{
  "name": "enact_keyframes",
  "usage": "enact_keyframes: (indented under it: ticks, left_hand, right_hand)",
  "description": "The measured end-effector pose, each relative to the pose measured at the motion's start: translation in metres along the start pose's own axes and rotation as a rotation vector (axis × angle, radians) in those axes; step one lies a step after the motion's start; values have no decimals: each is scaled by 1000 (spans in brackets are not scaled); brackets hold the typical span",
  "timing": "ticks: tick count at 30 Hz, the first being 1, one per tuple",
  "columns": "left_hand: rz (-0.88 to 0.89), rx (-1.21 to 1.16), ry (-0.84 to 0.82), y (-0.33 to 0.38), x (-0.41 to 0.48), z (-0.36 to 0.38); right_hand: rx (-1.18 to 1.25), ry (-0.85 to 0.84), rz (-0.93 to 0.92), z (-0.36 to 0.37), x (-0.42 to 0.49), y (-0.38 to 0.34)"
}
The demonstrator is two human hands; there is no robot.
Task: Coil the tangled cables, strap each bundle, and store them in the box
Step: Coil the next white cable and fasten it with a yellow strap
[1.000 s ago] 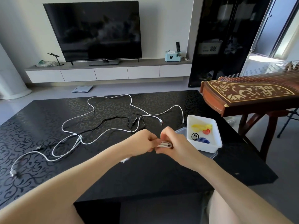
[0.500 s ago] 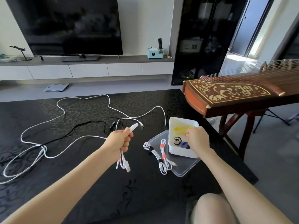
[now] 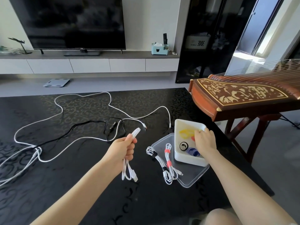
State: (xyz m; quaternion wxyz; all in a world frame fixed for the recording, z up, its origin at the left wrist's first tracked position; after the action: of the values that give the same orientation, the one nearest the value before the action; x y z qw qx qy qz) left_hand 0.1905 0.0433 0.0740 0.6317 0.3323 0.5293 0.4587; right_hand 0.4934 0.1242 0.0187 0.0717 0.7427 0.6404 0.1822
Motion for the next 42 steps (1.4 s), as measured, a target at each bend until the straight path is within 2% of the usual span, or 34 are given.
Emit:
enact_keyframes:
  ticks: [5, 10, 11, 12, 15, 17, 20, 24, 27, 29, 33, 36, 38, 42]
  left_hand:
    - [-9, -61, -30, 2, -6, -15]
    - [29, -26, 9, 4, -7, -34]
    - [41, -12, 7, 4, -7, -37]
    - [52, 5, -6, 3, -7, -38]
    - [65, 30, -64, -6, -14, -42]
    - [39, 4, -85, -14, -22, -41]
    - [14, -83, -134, -16, -35, -34]
    - [55, -136, -172, -12, -62, -29]
    - [64, -123, -167, -12, -80, -29]
    - [51, -132, -199, -10, -90, -29]
    - [37, -138, -212, -3, -102, -34]
    - [4, -86, -200, 1, -108, -43]
    - [9, -16, -198, 4, -111, -49]
    - [72, 129, -264, 7, -121, -49]
  right_hand:
    - [-45, -50, -37, 4, 7, -4]
    - [224, -49, 16, -10, 3, -2]
    - [363, -65, 46, -17, -2, 0]
    - [611, -107, 100, -24, -6, 2]
    - [1507, -363, 231, -55, -33, -1]
    - [1796, -516, 137, -82, -59, -14]
    - [2000, -683, -137, -121, -99, -41]
    - [2124, -863, -337, -158, -141, -78]
    - [2120, -898, -414, -174, -155, -98]
    - [2046, -856, -449, -183, -161, -108]
    - [1758, -611, -448, -193, -168, -120]
    - [1732, -516, -432, -197, -174, -123]
    - [1885, -585, -361, -197, -173, -117]
    - [2325, -939, -227, -206, -177, -116]
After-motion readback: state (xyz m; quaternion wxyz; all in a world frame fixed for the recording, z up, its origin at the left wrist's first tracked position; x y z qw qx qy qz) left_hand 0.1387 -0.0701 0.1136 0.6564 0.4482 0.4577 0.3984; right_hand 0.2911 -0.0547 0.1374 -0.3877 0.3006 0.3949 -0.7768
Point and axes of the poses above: each hand's wrist, its own x-axis towards the middle knuckle, its own z-axis out of the palm, y = z × x, the point moved 4 cm from there along x, towards the middle knuckle, and after that the axes turned 1 degree about y, right-handed, at the moved point
